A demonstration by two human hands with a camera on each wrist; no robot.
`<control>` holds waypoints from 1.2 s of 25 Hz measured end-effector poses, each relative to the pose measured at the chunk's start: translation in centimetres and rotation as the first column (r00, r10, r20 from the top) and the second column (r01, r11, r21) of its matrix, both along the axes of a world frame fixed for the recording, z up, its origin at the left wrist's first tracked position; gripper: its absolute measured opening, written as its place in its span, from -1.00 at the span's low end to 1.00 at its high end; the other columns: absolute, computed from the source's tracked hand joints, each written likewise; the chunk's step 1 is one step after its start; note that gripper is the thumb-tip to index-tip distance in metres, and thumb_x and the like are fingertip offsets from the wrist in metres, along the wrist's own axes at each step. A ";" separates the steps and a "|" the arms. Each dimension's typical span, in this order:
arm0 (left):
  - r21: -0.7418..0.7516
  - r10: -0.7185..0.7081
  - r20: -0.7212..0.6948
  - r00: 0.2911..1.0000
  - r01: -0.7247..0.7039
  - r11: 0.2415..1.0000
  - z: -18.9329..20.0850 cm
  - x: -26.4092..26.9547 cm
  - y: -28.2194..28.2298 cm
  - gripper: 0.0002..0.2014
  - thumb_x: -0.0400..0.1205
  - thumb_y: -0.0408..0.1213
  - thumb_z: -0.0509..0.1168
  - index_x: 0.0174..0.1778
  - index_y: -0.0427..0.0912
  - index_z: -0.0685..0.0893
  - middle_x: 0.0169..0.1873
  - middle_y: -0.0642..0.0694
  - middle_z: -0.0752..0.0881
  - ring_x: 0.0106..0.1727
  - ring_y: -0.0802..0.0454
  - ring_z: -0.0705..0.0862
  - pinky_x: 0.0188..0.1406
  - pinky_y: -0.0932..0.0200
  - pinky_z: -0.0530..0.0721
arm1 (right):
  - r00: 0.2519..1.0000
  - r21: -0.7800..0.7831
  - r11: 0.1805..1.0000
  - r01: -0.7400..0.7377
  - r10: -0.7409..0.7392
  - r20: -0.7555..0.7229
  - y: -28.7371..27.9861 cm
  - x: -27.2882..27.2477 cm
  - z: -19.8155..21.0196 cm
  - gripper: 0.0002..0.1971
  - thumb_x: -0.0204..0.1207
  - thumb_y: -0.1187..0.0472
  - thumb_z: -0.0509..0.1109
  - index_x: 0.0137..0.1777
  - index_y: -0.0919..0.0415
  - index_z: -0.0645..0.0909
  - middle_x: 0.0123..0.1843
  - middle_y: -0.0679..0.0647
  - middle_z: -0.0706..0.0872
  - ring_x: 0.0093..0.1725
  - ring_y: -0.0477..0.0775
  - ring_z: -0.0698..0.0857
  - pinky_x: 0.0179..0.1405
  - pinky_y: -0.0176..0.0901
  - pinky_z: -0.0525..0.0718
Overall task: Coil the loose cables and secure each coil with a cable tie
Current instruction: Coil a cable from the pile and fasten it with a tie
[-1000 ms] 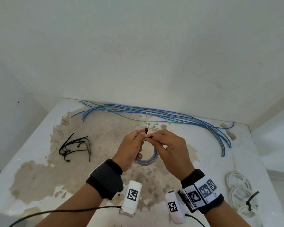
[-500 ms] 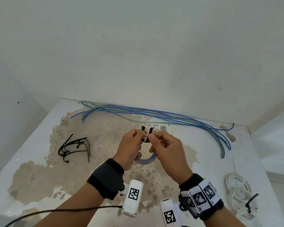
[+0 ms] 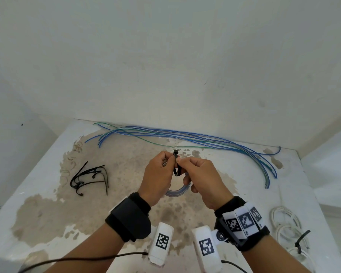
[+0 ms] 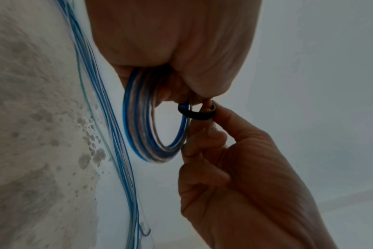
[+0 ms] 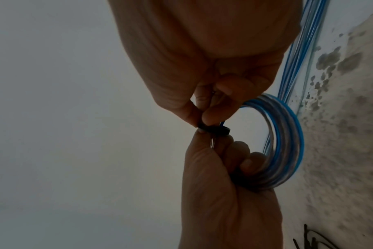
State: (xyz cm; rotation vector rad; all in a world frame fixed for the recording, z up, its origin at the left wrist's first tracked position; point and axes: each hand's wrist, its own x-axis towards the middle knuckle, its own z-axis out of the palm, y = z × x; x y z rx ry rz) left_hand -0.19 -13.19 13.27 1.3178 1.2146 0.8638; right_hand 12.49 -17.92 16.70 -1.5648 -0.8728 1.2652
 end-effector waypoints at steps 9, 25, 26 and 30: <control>0.049 -0.022 0.001 1.000 0.022 0.999 0.0 0.0 -0.4 -0.79 0.78 -0.15 0.23 -0.17 -0.05 0.62 -0.48 0.04 0.56 -0.54 0.11 0.35 -0.58 0.14 0.38 | 1.000 -0.014 1.000 0.013 -0.013 -0.012 -0.1 0.2 0.2 -0.74 0.69 0.08 0.42 -0.11 0.24 0.80 -0.47 -0.16 0.67 -0.54 -0.09 0.53 -0.61 -0.28 0.34; 0.155 -0.154 -0.125 0.980 0.173 0.973 0.3 -1.2 -1.1 -0.84 0.80 -0.21 0.19 -0.07 -0.10 0.60 -0.40 0.09 0.67 -0.58 0.25 0.45 -0.57 0.38 0.39 | 1.000 -0.161 0.987 -0.004 0.001 -0.020 1.0 1.0 0.3 -0.67 0.61 -0.15 0.46 0.04 0.13 0.78 -0.07 -0.05 0.72 -0.31 -0.05 0.53 -0.45 -0.23 0.36; 0.137 -0.176 -0.131 0.976 0.194 0.971 0.4 -1.3 -1.1 -0.83 0.80 -0.19 0.20 -0.08 -0.11 0.60 -0.40 0.10 0.67 -0.59 0.25 0.44 -0.59 0.38 0.38 | 0.999 -0.177 0.984 -0.023 0.018 -0.028 1.2 1.2 0.4 -0.70 0.62 -0.13 0.46 0.06 0.11 0.78 -0.04 -0.06 0.72 -0.27 -0.05 0.53 -0.45 -0.25 0.36; 0.082 -0.213 -0.101 0.972 0.221 0.972 0.5 -1.4 -1.6 -0.81 0.81 -0.15 0.19 -0.10 -0.07 0.58 -0.45 0.15 0.64 -0.55 0.12 0.33 -0.56 0.20 0.37 | 0.993 -0.211 0.973 -0.098 0.081 -0.088 1.9 1.7 0.7 -0.89 0.60 0.05 0.51 -0.06 0.07 0.75 -0.13 -0.09 0.70 -0.25 -0.08 0.52 -0.63 -0.37 0.30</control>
